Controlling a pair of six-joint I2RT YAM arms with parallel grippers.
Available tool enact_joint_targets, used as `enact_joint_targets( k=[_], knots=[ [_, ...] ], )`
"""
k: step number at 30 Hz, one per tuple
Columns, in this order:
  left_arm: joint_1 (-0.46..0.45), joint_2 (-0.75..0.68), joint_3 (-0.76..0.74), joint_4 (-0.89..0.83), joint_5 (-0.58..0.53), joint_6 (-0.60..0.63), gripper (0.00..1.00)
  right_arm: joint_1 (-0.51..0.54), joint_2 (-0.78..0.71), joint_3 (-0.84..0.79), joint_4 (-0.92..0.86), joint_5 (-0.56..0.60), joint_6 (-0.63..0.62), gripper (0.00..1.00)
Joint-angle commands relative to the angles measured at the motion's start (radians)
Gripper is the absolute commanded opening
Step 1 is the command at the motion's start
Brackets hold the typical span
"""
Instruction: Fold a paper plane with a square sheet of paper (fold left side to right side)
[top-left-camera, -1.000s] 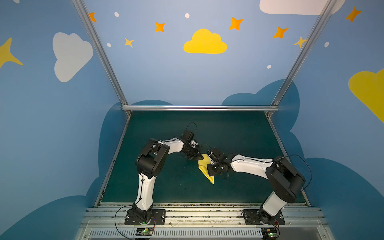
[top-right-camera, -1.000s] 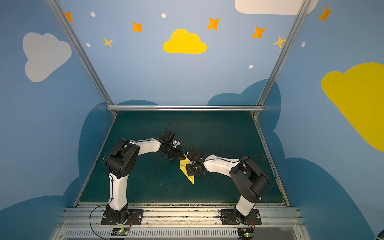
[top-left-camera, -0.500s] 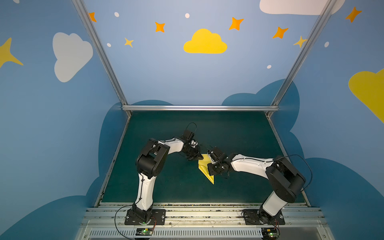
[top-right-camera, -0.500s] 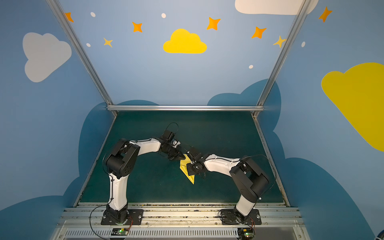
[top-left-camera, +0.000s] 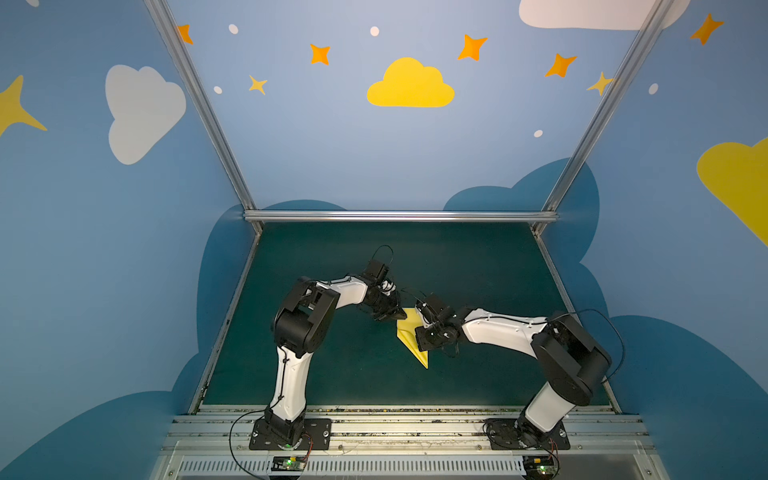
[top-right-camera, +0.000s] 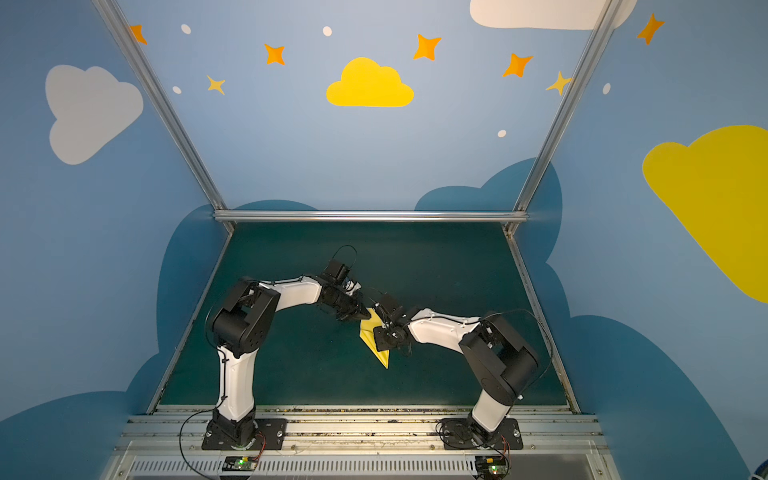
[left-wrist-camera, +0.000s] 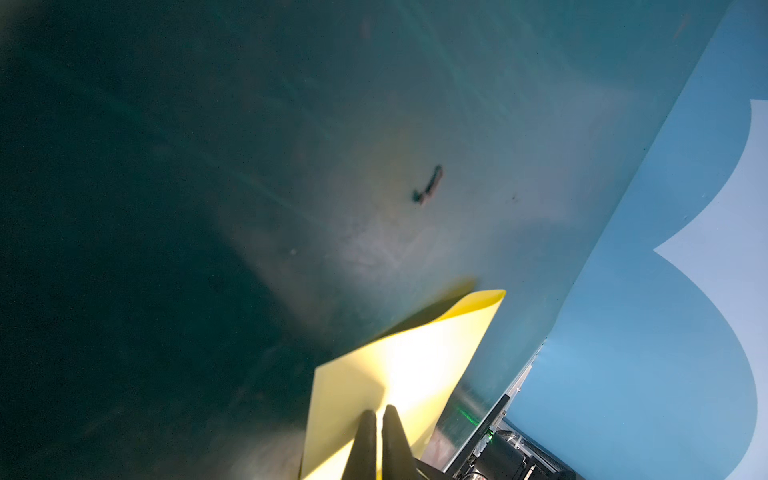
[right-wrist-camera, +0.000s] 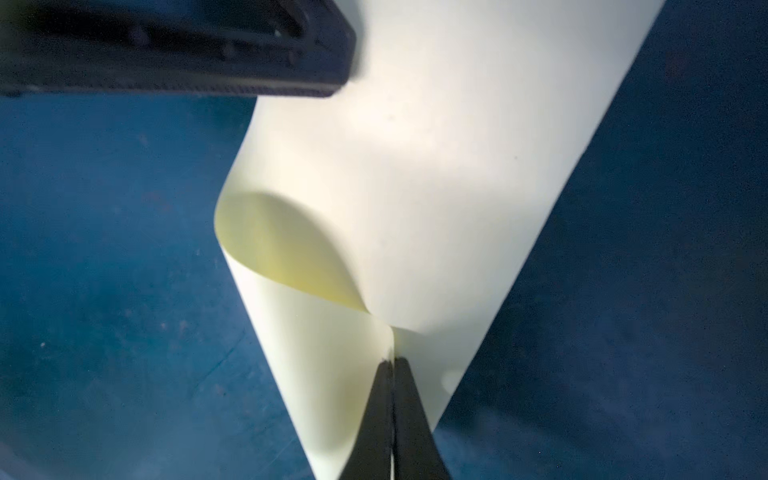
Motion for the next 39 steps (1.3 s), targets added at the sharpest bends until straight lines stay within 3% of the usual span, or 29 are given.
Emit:
enact_joint_targets(
  k=[1,14,19,23,30,39],
  knots=[
    [-0.016,0.039,-0.017,-0.028,-0.030,0.013,0.08,-0.007,0.010,-0.034,-0.009,0.015,0.017,0.00],
    [-0.009,0.025,0.016,-0.052,-0.027,0.024,0.08,-0.013,0.020,-0.049,-0.026,0.036,0.044,0.00],
    [0.008,-0.051,0.027,-0.062,-0.021,0.044,0.11,-0.013,0.030,-0.062,-0.026,0.038,0.044,0.00],
    [0.014,-0.154,-0.039,-0.051,-0.029,0.054,0.13,-0.013,0.033,-0.073,-0.020,0.039,0.049,0.00],
    [-0.018,-0.298,-0.250,0.053,0.001,0.017,0.05,-0.014,0.027,-0.089,-0.020,0.039,0.052,0.00],
    [-0.108,-0.296,-0.342,0.177,0.013,-0.028,0.04,-0.015,0.030,-0.088,-0.022,0.035,0.048,0.00]
  ],
)
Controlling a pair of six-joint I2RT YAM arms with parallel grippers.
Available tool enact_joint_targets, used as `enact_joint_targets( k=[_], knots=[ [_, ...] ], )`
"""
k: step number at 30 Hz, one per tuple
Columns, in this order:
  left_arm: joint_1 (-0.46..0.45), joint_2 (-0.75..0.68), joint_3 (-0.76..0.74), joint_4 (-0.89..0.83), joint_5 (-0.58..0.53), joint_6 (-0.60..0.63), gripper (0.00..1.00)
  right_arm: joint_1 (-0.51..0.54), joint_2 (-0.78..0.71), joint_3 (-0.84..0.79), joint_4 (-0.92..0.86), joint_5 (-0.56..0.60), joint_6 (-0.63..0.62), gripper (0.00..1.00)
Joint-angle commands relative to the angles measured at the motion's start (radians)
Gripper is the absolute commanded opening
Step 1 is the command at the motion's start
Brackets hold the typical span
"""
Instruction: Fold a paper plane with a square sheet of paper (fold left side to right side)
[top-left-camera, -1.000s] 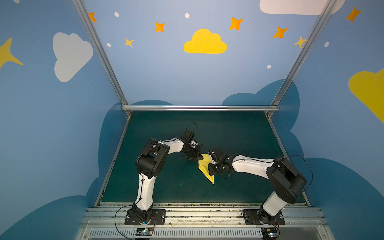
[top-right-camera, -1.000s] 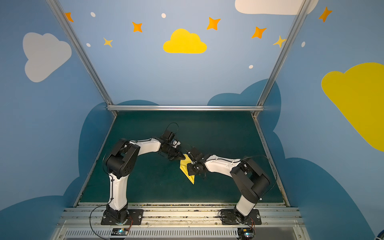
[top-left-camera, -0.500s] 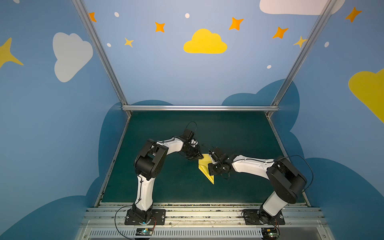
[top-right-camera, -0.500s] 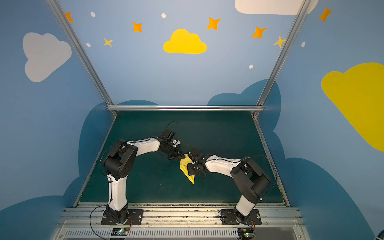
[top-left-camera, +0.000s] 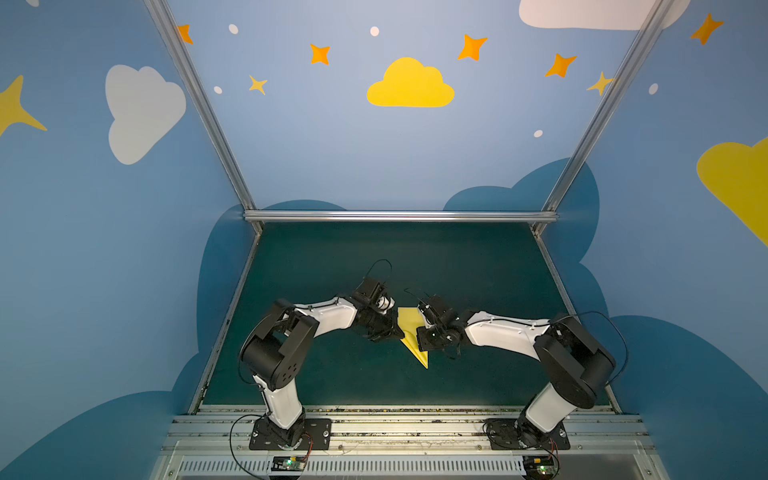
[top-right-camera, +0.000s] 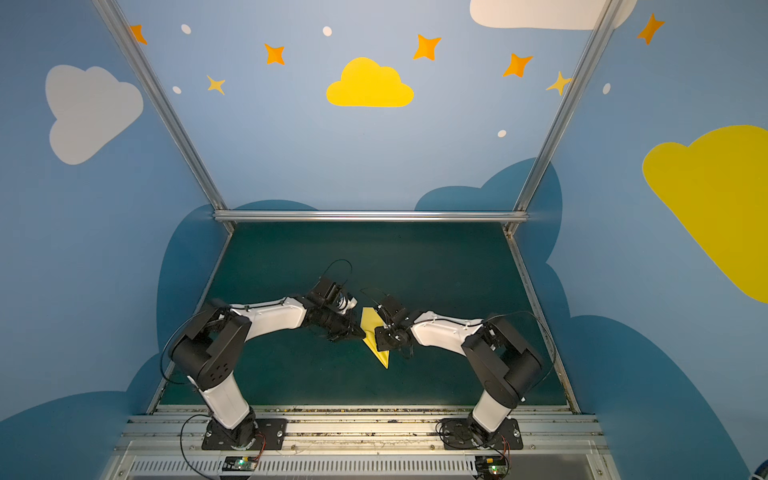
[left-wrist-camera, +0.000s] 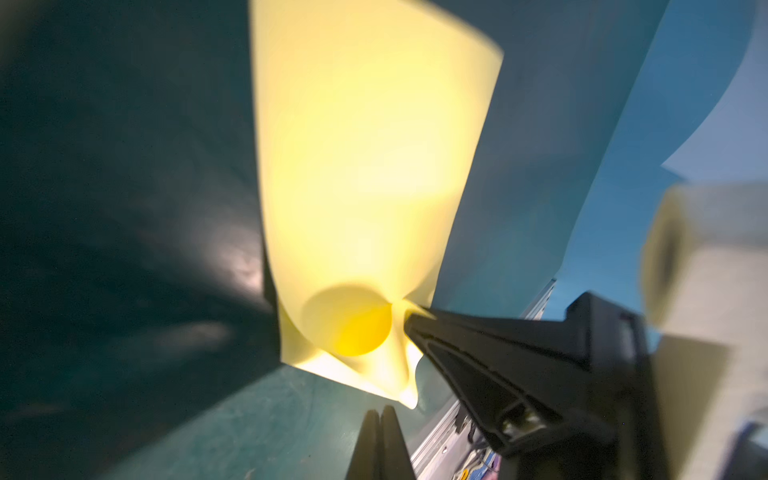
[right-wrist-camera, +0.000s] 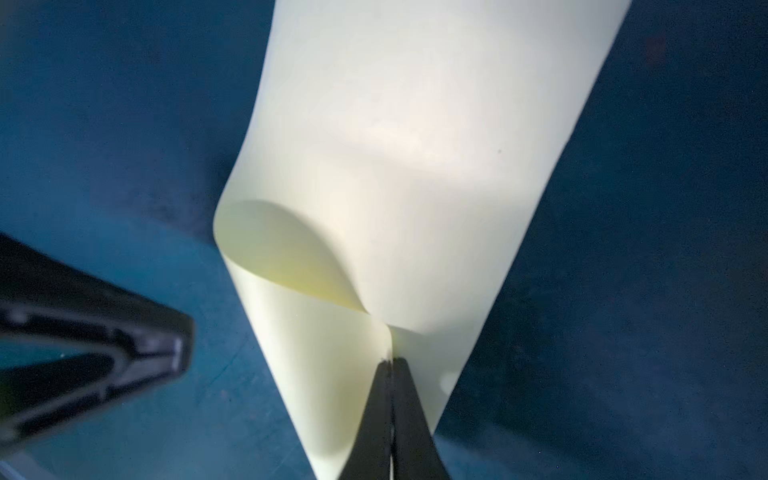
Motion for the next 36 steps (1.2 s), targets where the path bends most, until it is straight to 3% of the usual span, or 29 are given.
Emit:
enact_joint_targets(
  k=[1,36],
  knots=[
    [-0.019,0.016,0.002,0.067,0.007,-0.013,0.04,-0.011,0.050,-0.045,-0.075,0.036,0.002,0.00],
    [-0.017,0.132,0.006,0.069,-0.057,0.028,0.04,-0.014,0.033,0.005,-0.102,0.024,-0.014,0.00]
  ],
)
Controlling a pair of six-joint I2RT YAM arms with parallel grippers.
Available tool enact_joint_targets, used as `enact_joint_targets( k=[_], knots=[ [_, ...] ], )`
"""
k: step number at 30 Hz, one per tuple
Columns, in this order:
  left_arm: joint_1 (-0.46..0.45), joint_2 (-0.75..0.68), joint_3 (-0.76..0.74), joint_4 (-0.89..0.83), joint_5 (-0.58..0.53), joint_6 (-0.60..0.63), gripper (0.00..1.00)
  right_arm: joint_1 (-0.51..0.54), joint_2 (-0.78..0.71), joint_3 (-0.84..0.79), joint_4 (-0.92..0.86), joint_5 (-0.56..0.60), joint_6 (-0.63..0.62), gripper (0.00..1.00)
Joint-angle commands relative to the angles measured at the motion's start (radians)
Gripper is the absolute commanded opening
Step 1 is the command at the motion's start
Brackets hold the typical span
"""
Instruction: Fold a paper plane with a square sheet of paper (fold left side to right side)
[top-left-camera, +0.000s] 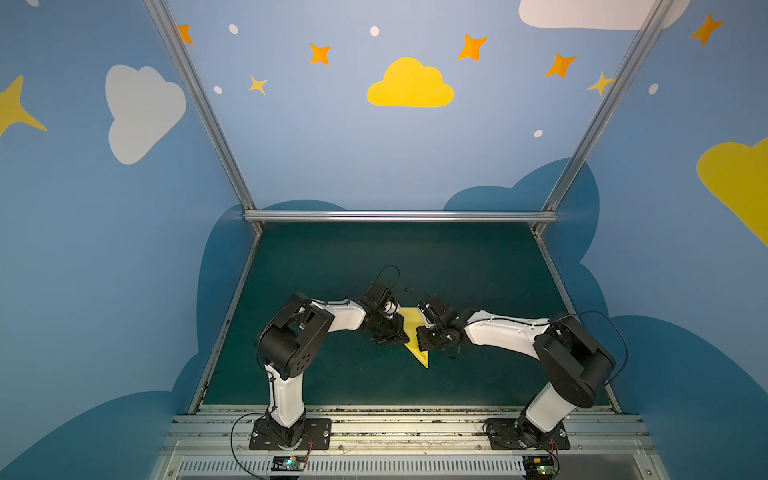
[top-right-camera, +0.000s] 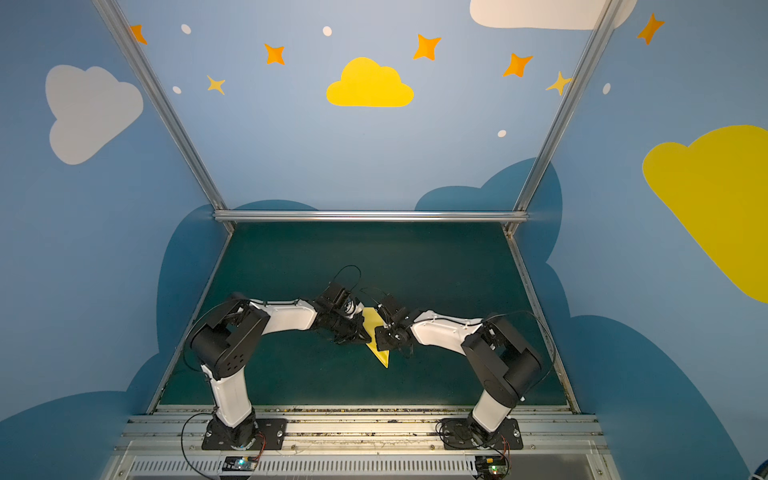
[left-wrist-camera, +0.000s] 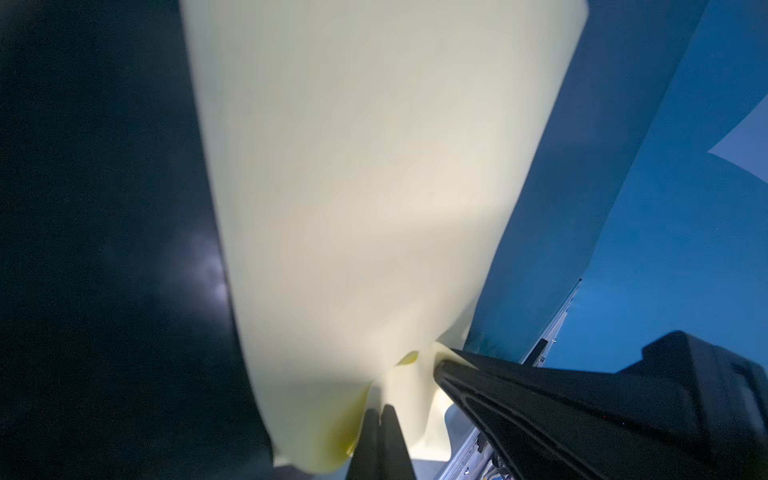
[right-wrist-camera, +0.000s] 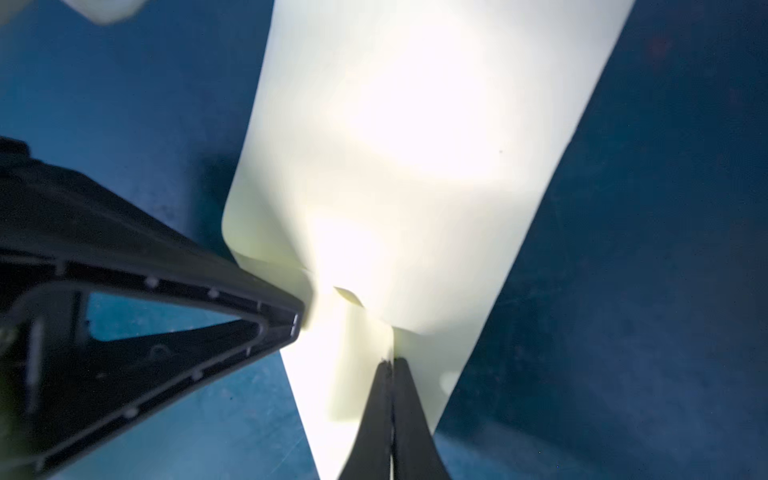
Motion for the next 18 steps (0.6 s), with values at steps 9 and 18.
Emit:
enact_joint_targets(
  k=[9,18],
  knots=[
    [0.005,0.022,-0.033,0.000,-0.049,0.008,0.04,-0.031,-0.114,-0.007,-0.124,0.021,0.019,0.30],
    [0.005,0.020,-0.040,0.003,-0.049,0.006,0.04,0.031,-0.197,-0.032,-0.104,-0.041,0.085,0.27]
  ],
)
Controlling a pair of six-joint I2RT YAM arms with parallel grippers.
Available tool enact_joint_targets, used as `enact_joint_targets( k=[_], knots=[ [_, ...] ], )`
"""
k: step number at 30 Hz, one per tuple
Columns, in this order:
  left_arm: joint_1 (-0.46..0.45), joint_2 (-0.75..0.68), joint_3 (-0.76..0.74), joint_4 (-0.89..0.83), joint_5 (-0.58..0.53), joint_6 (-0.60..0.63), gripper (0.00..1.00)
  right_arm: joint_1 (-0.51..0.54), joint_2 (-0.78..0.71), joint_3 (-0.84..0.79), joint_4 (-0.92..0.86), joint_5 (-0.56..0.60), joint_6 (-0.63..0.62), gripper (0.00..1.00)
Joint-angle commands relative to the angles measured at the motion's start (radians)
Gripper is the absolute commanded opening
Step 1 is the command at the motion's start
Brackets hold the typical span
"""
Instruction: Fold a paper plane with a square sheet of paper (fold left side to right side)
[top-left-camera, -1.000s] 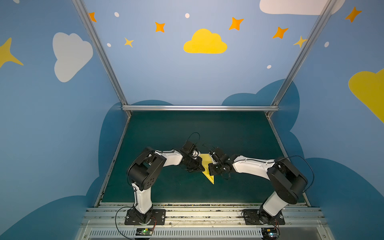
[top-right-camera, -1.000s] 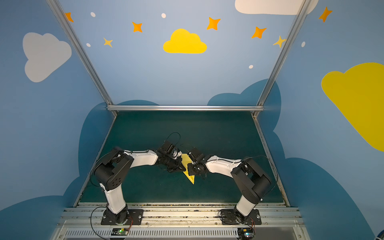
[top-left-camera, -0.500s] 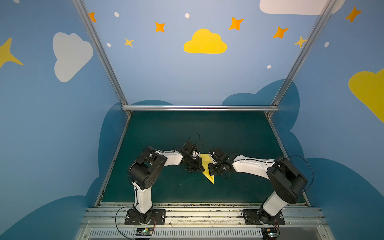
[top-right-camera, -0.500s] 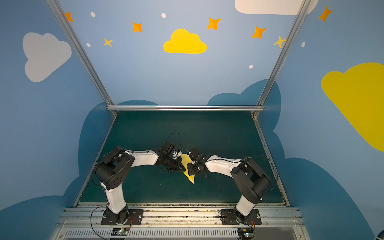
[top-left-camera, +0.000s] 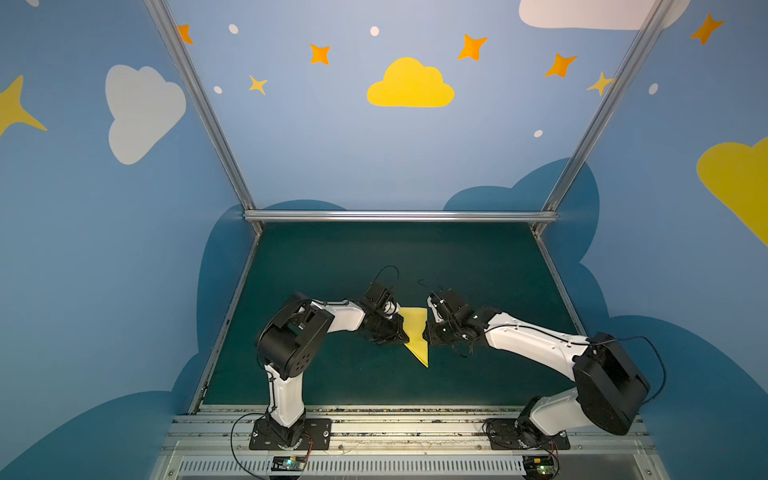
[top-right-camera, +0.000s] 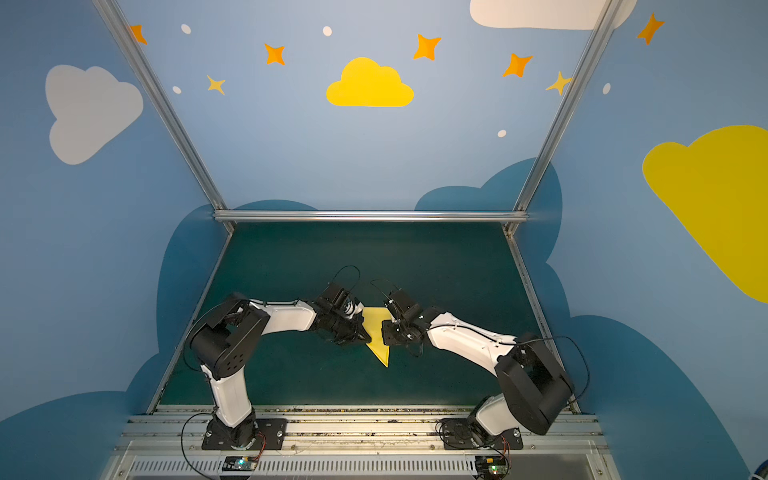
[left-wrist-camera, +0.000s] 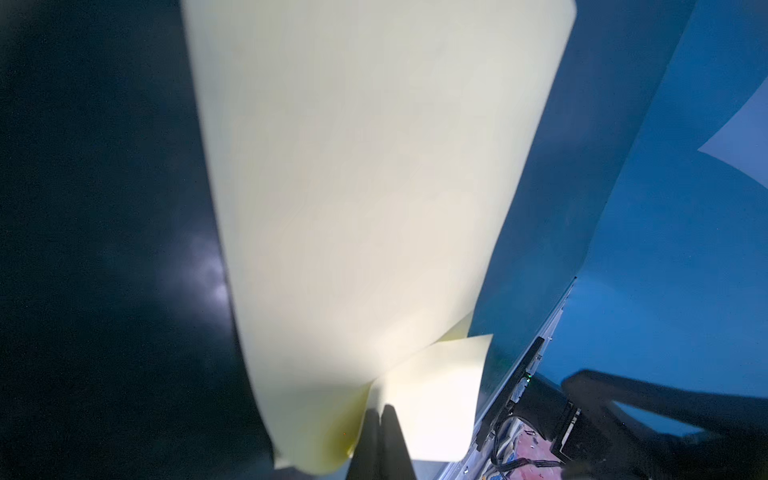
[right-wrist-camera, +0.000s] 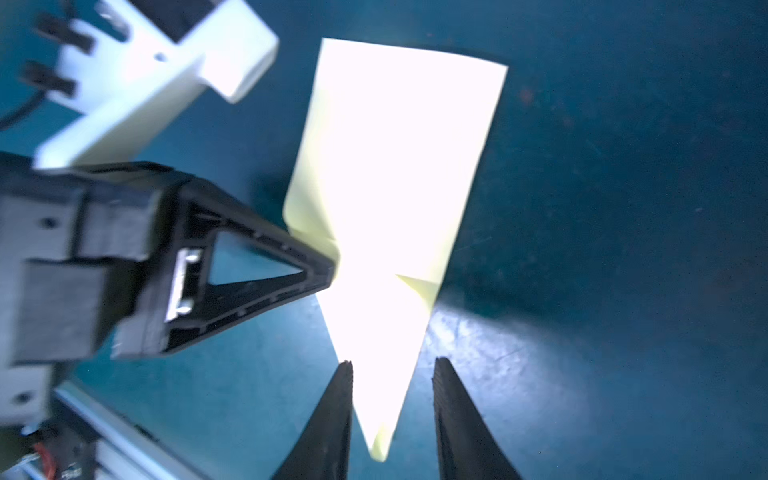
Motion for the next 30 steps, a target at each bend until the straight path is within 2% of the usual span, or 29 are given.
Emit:
enact_joint_targets(
  k=[1,6,12,30],
  knots=[
    [0.002,0.019,-0.024,-0.024,-0.056,0.006,0.04,0.047,0.015,-0.009,-0.011,-0.027,0.034,0.24],
    [0.003,0.020,-0.020,-0.027,-0.057,0.005,0.04,0.108,0.088,0.021,0.010,-0.022,0.046,0.13],
    [0.003,0.019,-0.017,-0.031,-0.057,0.006,0.04,0.117,0.148,0.047,0.028,-0.019,0.041,0.02],
    [0.002,0.022,-0.014,-0.034,-0.059,0.004,0.03,0.112,0.222,0.069,0.047,-0.034,0.024,0.00]
  ],
)
